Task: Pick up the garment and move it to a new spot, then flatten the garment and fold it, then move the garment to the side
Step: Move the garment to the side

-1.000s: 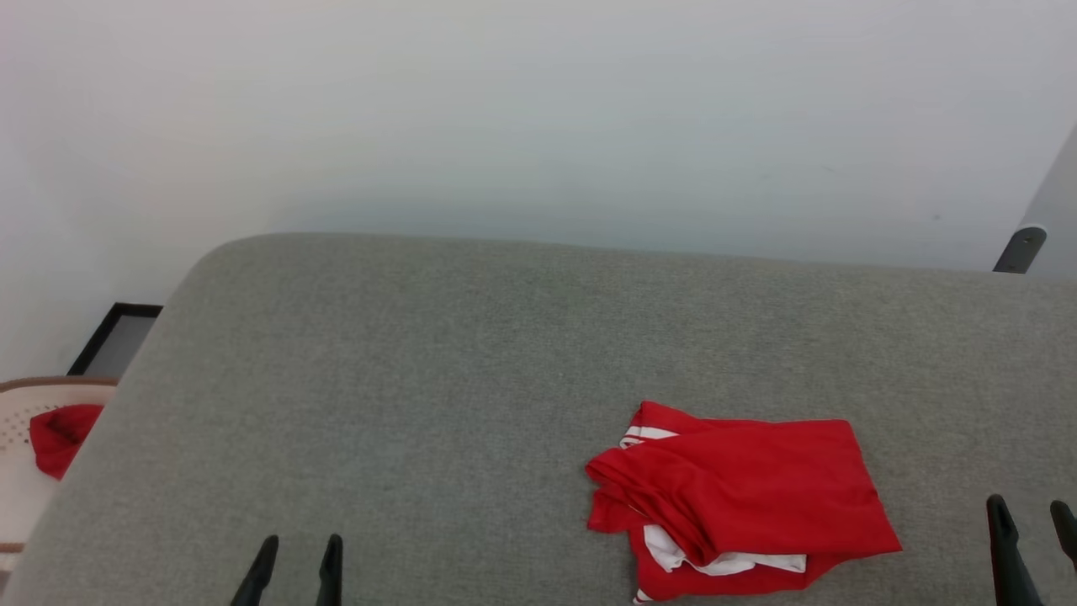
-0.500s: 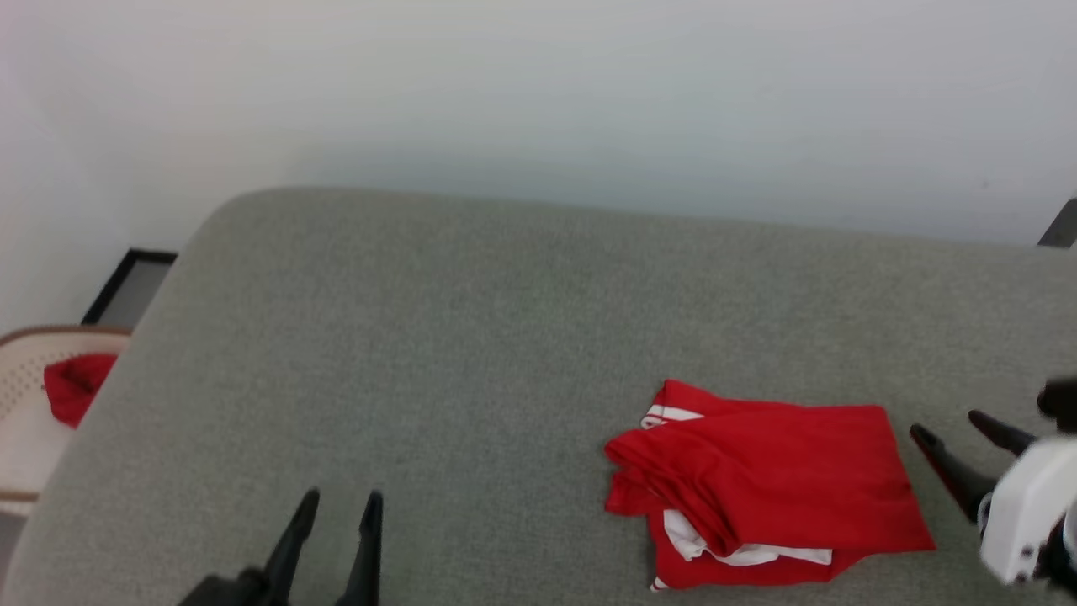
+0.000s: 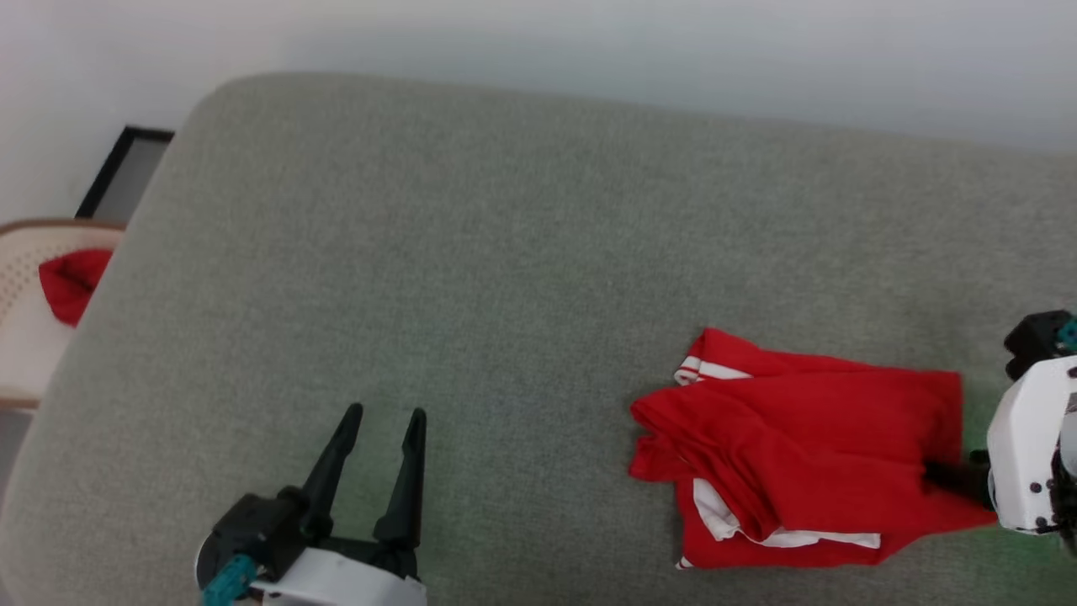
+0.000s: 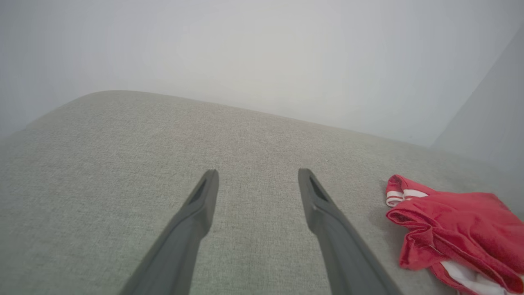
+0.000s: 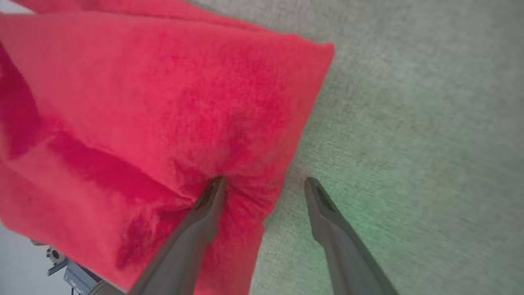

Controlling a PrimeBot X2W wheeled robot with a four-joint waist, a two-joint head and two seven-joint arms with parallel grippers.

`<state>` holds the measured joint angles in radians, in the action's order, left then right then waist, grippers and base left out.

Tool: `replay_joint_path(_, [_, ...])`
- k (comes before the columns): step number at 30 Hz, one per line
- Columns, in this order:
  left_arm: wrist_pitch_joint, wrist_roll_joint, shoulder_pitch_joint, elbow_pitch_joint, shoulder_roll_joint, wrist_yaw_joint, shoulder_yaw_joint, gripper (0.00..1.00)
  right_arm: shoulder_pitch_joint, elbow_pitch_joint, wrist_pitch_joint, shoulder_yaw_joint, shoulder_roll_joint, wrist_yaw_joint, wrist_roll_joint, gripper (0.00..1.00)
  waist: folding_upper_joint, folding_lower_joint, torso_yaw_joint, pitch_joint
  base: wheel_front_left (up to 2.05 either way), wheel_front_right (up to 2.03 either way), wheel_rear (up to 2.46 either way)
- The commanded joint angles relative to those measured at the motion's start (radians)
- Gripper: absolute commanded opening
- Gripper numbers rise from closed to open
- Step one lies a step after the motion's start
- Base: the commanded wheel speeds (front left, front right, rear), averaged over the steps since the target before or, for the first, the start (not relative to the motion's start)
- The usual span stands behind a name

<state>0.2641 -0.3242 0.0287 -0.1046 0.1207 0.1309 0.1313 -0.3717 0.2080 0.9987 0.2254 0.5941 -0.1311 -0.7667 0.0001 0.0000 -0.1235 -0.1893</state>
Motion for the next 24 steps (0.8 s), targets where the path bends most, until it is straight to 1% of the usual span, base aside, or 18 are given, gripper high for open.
replay_joint_path(1, [-0.001, 0.002, 0.026, -0.003, -0.005, -0.001, 0.006, 1.0, -0.01, 0.015, 0.016, 0.01, -0.011, 0.001, -0.005, 1.0, -0.0001, 0.0, -0.028, -0.06, 0.0, 0.0, 0.0])
replay_joint_path(3, [-0.001, 0.001, 0.042, -0.009, -0.008, -0.001, 0.012, 1.0, -0.003, 0.034, 0.028, 0.031, -0.015, 0.001, 0.002, 1.0, -0.0001, 0.0, -0.033, -0.075, 0.0, 0.0, 0.0])
replay_joint_path(7, [-0.001, 0.001, 0.063, -0.02, -0.012, -0.001, 0.02, 1.0, 0.001, 0.063, 0.008, 0.038, -0.032, 0.001, 0.0, 1.0, -0.0001, 0.0, -0.035, -0.091, 0.0, 0.0, 0.0])
replay_joint_path(8, [-0.001, 0.002, 0.07, -0.025, -0.012, -0.001, 0.023, 1.0, 0.004, 0.07, 0.0, 0.044, -0.036, 0.001, 0.002, 0.76, -0.0001, 0.0, -0.035, -0.093, 0.0, 0.0, 0.0])
replay_joint_path(9, [-0.001, 0.003, 0.076, -0.029, -0.011, -0.001, 0.027, 1.0, 0.007, 0.07, -0.013, 0.05, -0.041, 0.001, 0.0, 0.29, -0.0001, 0.0, -0.034, -0.095, 0.0, 0.0, 0.0])
replay_joint_path(10, [-0.001, 0.005, 0.083, -0.032, -0.01, -0.001, 0.031, 1.0, 0.007, 0.072, -0.03, 0.049, -0.047, 0.001, -0.005, 0.04, -0.0001, 0.0, -0.032, -0.096, 0.0, 0.0, 0.0])
replay_joint_path(11, [-0.001, 0.0, 0.089, -0.033, -0.007, -0.001, 0.04, 1.0, 0.007, 0.071, -0.05, 0.049, -0.054, 0.001, -0.011, 0.0, -0.0001, 0.0, -0.028, -0.096, 0.0, 0.0, 0.0])
replay_joint_path(14, [-0.001, -0.008, 0.094, -0.026, 0.007, -0.001, 0.041, 1.0, 0.007, 0.052, -0.134, 0.044, -0.062, 0.001, -0.032, 0.0, -0.0001, 0.0, -0.006, -0.09, 0.0, 0.0, 0.0])
replay_joint_path(17, [-0.001, -0.012, 0.099, -0.015, 0.02, -0.001, 0.051, 1.0, 0.013, 0.052, -0.209, 0.041, -0.038, 0.001, -0.048, 0.0, -0.0001, 0.0, 0.027, -0.08, 0.0, 0.0, 0.0])
replay_joint_path(22, [-0.001, -0.005, 0.108, 0.001, 0.047, -0.001, 0.056, 1.0, 0.013, 0.058, -0.322, -0.001, 0.005, 0.002, -0.087, 0.0, -0.0001, 0.0, 0.111, -0.071, 0.0, 0.0, 0.0])
replay_joint_path(24, [-0.001, -0.002, 0.12, 0.009, 0.056, -0.001, 0.074, 1.0, 0.019, 0.065, -0.363, -0.028, 0.018, 0.001, -0.104, 0.0, -0.0001, 0.0, 0.143, -0.073, 0.0, 0.0, 0.0])
